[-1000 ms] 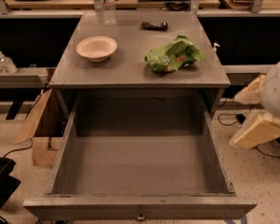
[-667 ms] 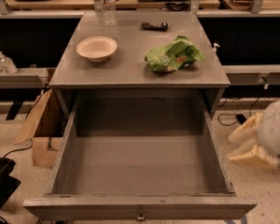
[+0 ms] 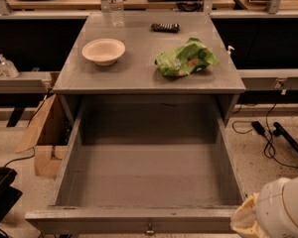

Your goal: Close top drawer

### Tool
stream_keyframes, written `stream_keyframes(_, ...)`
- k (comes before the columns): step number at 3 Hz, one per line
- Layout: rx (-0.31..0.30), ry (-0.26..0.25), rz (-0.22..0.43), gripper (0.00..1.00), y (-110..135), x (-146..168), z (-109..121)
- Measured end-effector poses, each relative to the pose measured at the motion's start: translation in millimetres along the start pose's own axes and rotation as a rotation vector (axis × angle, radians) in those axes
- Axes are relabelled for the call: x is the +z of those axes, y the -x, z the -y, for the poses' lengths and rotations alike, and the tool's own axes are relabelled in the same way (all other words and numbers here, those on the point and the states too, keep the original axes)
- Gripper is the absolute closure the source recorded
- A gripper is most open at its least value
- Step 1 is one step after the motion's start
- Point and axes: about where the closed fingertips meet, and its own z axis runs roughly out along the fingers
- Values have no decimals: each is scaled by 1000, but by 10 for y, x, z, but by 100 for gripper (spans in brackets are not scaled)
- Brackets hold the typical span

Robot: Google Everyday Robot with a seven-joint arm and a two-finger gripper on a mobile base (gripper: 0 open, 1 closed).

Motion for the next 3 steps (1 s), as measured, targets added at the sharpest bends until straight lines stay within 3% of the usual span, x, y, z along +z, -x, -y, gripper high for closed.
stream_keyframes(2,5,28,-10,100,-73,175,-120)
stream_keyframes(3,11,67,49,100,-203,619,-400)
